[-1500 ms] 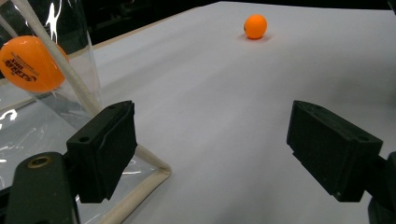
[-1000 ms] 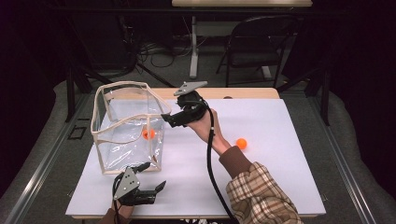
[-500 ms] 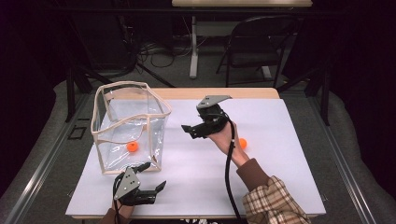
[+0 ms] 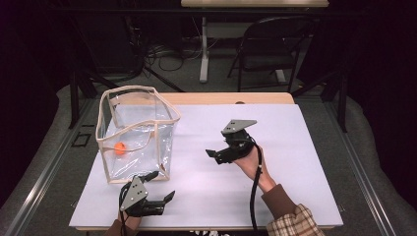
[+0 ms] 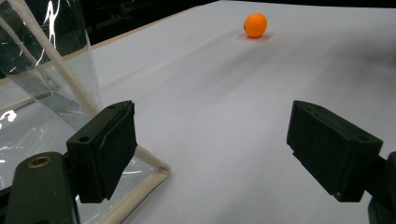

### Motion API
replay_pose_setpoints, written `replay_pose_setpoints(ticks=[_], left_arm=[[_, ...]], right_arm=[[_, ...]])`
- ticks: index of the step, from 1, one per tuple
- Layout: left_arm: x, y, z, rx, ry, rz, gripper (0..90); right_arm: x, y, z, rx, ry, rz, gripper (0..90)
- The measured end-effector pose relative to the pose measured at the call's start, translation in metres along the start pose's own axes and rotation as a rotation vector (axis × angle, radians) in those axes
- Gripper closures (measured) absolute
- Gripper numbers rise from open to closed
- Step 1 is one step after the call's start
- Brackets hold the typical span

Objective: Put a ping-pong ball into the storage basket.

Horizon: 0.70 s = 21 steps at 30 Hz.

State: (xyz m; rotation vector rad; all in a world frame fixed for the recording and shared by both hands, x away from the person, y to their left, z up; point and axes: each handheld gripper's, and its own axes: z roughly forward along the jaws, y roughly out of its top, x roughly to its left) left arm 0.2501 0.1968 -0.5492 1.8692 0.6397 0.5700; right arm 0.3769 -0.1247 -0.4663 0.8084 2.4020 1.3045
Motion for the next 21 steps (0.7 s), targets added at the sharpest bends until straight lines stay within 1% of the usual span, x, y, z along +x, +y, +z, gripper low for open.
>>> replay_pose_setpoints(ticks=[4,10,12,13,16,19,21], left_arm=[[0.0,0.0,0.0,-0.001,0.001,0.001,16.0],[0.0,0.0,0.0,-0.003,-0.001,0.003,16.1],[0.0,0.0,0.0,0.0,0.0,0.002,16.0],[0.0,0.0,0.0,0.001,0.0,0.004,16.0],[0.0,0.0,0.0,0.0,-0.001,0.004,16.0],[0.0,-0.001,0.0,0.001,-0.002,0.006,16.1],[0.0,0.0,0.0,0.001,-0.001,0.007,16.1]], right_arm=[[-0.002,-0.015,-0.002,0.01,-0.005,0.008,11.1],[-0.003,-0.03,-0.005,0.031,-0.023,0.005,10.7],[-0.004,-0.035,-0.005,0.044,-0.023,-0.001,10.0],[-0.005,-0.037,-0.006,0.047,-0.022,0.004,9.9],[-0.007,-0.042,-0.008,0.044,-0.025,0.005,9.5],[-0.008,-0.048,-0.011,0.048,-0.042,0.012,8.9],[-0.009,-0.052,-0.012,0.06,-0.059,0.006,7.9]])
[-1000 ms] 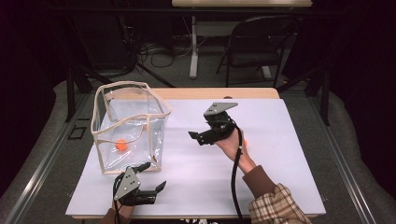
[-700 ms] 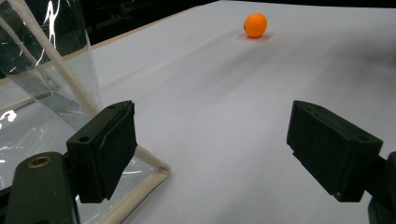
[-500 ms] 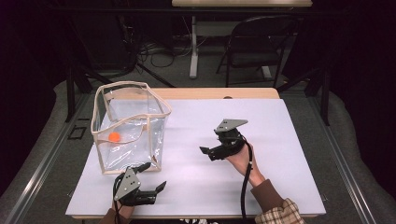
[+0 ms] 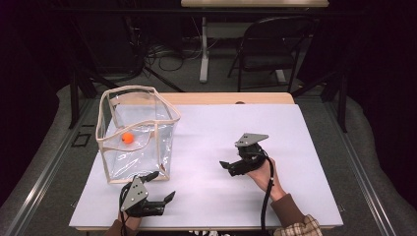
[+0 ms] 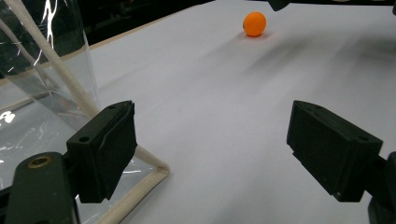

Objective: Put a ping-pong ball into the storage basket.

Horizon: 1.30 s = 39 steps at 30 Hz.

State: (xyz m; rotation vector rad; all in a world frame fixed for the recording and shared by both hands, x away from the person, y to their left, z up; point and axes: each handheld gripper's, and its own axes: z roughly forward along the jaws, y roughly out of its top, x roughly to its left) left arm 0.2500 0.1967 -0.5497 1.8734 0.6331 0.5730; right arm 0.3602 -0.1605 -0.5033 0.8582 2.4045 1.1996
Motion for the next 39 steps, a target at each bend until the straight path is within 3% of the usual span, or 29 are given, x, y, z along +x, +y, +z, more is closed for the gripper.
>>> replay_pose_setpoints(ticks=[24,39], left_arm=[[0.001,0.0,-0.002,-0.004,0.0,-0.003,16.1],[0.0,0.0,-0.001,-0.005,-0.003,-0.002,16.0]], right_arm=[[-0.015,-0.033,-0.02,0.023,-0.031,0.043,4.4],[-0.022,-0.042,-0.026,0.038,-0.058,0.025,2.3]])
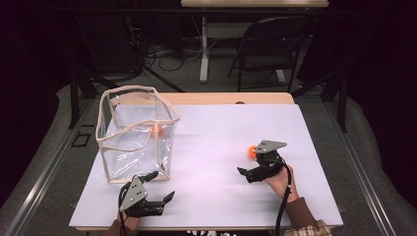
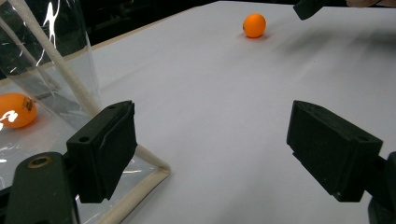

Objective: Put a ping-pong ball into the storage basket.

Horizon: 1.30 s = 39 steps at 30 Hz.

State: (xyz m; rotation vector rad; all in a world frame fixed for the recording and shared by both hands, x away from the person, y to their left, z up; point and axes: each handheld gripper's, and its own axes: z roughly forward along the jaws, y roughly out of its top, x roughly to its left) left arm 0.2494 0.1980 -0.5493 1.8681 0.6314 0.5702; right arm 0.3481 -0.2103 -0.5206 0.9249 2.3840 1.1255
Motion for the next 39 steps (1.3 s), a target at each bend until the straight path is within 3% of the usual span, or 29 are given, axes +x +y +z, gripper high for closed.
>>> replay_pose_setpoints(ticks=[20,39], left_arm=[[0.0,0.0,0.0,-0.003,0.0,0.0,16.0],[0.0,0.0,0.0,-0.005,-0.001,0.001,16.0]], right_arm=[[-0.019,-0.001,-0.002,-0.008,-0.053,0.025,1.3],[-0.037,-0.002,0.011,0.007,-0.1,0.065,0.0]])
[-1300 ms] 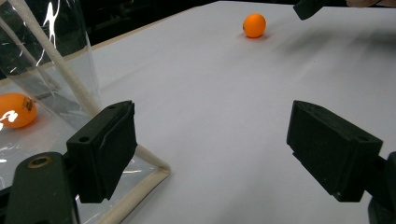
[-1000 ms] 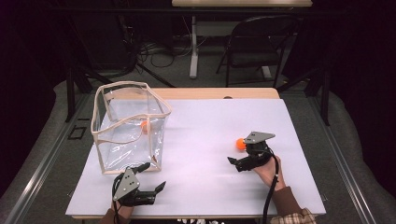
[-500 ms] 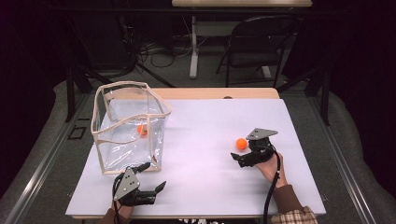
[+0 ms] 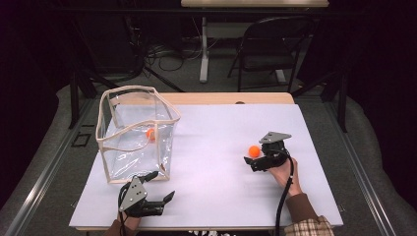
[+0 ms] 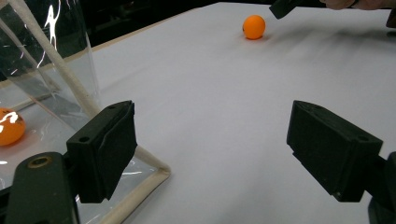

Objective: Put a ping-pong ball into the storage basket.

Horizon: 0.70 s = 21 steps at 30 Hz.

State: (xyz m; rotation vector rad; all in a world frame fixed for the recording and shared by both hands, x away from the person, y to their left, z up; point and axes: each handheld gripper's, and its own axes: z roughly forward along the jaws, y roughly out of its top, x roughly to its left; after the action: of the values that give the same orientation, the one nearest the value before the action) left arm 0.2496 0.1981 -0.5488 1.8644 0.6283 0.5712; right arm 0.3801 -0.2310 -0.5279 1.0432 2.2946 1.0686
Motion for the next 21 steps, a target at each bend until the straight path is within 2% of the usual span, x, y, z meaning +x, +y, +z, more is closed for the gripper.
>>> replay_pose_setpoints(ticks=[11,21], left_arm=[[-0.001,0.0,0.0,0.001,0.0,0.002,16.0],[-0.001,0.0,0.001,0.0,0.0,0.001,16.0]], right_arm=[[-0.005,-0.001,0.009,0.011,-0.018,0.02,0.0],[-0.009,-0.002,0.016,0.016,-0.033,0.06,0.0]])
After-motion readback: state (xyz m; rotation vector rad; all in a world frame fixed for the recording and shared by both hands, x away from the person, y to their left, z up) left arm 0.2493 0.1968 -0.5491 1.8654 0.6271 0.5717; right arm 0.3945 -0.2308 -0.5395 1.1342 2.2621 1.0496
